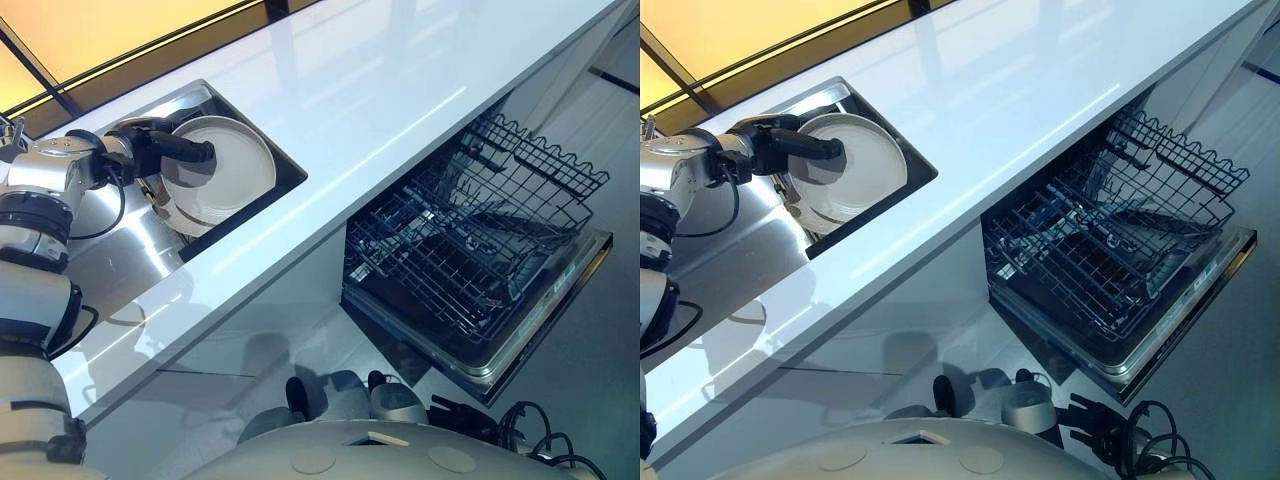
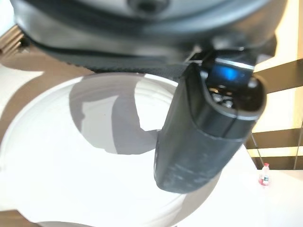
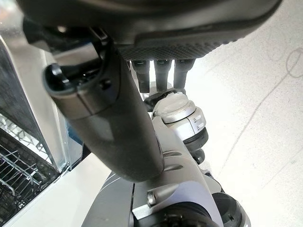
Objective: Pick up plates and place into dishwasher.
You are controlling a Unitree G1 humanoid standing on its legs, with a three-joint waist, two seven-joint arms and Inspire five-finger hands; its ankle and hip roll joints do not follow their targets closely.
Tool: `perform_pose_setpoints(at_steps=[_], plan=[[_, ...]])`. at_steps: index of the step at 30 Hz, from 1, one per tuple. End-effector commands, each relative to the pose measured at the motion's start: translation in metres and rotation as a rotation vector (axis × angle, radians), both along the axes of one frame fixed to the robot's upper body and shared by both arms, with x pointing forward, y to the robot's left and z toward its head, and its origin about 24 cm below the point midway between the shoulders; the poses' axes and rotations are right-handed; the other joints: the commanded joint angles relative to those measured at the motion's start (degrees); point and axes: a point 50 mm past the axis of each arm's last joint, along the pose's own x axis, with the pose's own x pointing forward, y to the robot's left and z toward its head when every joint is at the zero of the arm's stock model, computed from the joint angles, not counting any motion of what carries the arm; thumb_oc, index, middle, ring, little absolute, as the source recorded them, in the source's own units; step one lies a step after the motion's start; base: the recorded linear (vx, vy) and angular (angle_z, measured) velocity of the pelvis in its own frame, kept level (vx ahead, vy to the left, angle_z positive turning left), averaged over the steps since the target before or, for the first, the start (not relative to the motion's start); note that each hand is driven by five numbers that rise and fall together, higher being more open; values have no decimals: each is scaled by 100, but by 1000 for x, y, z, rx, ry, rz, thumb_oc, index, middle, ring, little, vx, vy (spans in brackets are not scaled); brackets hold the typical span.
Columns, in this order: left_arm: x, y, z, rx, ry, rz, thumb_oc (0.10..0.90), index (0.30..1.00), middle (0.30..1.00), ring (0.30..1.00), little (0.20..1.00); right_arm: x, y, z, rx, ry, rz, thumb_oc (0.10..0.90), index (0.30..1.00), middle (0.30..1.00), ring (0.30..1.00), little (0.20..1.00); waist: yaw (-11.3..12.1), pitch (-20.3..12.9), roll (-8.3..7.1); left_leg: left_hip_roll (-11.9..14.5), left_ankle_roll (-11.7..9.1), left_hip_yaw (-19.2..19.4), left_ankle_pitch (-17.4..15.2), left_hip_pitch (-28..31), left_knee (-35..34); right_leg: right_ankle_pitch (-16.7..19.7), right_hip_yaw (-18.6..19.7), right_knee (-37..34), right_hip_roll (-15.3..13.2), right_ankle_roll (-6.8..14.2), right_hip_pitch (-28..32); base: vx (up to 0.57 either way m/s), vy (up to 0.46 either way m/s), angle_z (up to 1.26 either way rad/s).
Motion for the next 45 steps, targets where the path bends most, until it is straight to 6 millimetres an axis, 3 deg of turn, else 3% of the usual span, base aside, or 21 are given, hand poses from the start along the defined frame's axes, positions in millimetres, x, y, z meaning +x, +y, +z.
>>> perform_pose_setpoints(at_steps=[1, 7, 11, 15, 20, 22, 25, 27, 30, 33, 36, 38, 39, 42, 45], plan=[[11, -33, 74, -184, -313, -186, 100, 300, 300, 300, 200, 2, 2, 0, 17, 0, 37, 800, 900, 900, 900, 900, -78, -482, 261, -462, 253, 227, -922, 109, 226, 119, 165, 91, 537, 231, -375, -49, -44, -1], [11, -25, 89, -136, -427, -103, 100, 300, 300, 300, 200, 13, 3, 2, 46, -70, -14, 800, 900, 900, 900, 900, -43, -525, 247, -437, 222, 212, -899, 153, 178, 113, 126, 28, 566, 204, -308, -51, -41, 0], [5, -11, 108, -80, -629, 115, 100, 300, 300, 300, 200, 39, 16, 7, 108, -217, 67, 800, 900, 900, 900, 900, 7, -544, 193, -412, 211, 197, -883, 170, 162, 126, 103, -45, 585, 165, -250, -92, -76, -1], [-7, 6, 110, 86, -809, 286, 100, 300, 300, 300, 200, 73, 62, 19, 475, -374, -58, 800, 900, 900, 900, 900, 74, -528, 86, -364, 203, 198, -859, 172, 158, 104, 31, -65, 613, 89, -213, -124, -96, -5], [-18, -7, 89, 225, -921, 303, 100, 300, 300, 300, 200, 102, 114, 51, 922, -570, -245, 800, 900, 900, 900, 900, 121, -555, 19, -282, 159, 188, -776, 172, 71, 91, -85, -107, 663, 58, -174, -137, -98, 0], [-23, -21, 78, 265, -959, 286, 100, 300, 300, 300, 200, 115, 138, 80, 1075, -673, -194, 800, 900, 900, 900, 900, 101, -557, -30, -234, 133, 202, -741, 147, 62, 91, -120, -84, 673, 61, -199, -147, -101, 7], [-30, -30, 73, 324, -999, 269, 100, 300, 300, 300, 200, 123, 146, 106, 1127, -768, -57, 800, 900, 900, 900, 900, 77, -562, -90, -206, 116, 218, -720, 137, 69, 94, -117, -72, 675, 63, -223, -103, -76, 6], [-34, -34, 70, 389, -1030, 248, 100, 300, 300, 300, 200, 130, 142, 122, 1095, -835, 56, 800, 900, 900, 900, 900, 62, -568, -144, -189, 94, 228, -715, 136, 61, 104, -107, -97, 676, 69, -227, -81, -69, 10], [-42, -34, 72, 473, -1076, 219, 100, 300, 300, 300, 200, 143, 117, 149, 967, -941, 184, 800, 900, 900, 900, 900, 37, -580, -221, -165, 66, 264, -691, 131, 18, 159, -116, -189, 680, 76, -216, -57, -54, 8], [-50, -29, 73, 526, -1110, 218, 100, 300, 300, 300, 200, 160, 75, 176, 715, -1039, 238, 800, 900, 900, 900, 900, -25, -594, -276, -146, 44, 334, -688, 115, 13, 196, -113, -222, 686, 74, -227, -21, -25, 4], [-62, -16, 73, 530, -1133, 249, 100, 300, 300, 300, 200, 177, 22, 220, 389, -1215, 173, 800, 900, 900, 900, 900, -122, -581, -303, -132, 48, 437, -710, 130, 13, 207, -86, -206, 691, 61, -255, -21, 3, -3], [-72, -6, 69, 517, -1149, 293, 100, 300, 300, 300, 200, 182, -9, 258, 71, -1369, 168, 800, 900, 900, 900, 900, -217, -572, -279, -130, 70, 532, -749, 160, 13, 184, -70, -175, 687, 49, -271, -23, 32, -6], [-73, -5, 69, 513, -1151, 298, 100, 300, 300, 300, 200, 182, -11, 261, 46, -1382, 169, 800, 900, 900, 900, 900, -223, -567, -271, -129, 72, 544, -753, 165, 13, 182, -68, -171, 686, 49, -271, -10, 33, -13], [-79, -1, 70, 479, -1161, 343, 100, 300, 300, 300, 200, 184, -22, 307, -172, -1550, 187, 800, 900, 900, 900, 900, -279, -585, -214, -152, 103, 610, -792, 193, 13, 151, -38, -163, 692, 37, -255, -2, 43, -22], [-77, -1, 70, 440, -1165, 371, 100, 300, 300, 300, 200, 187, -14, 347, -271, -1736, 227, 800, 900, 900, 900, 900, -277, -619, -155, -180, 129, 655, -826, 212, 13, 140, -10, -168, 697, 36, -239, -3, 30, -17]])
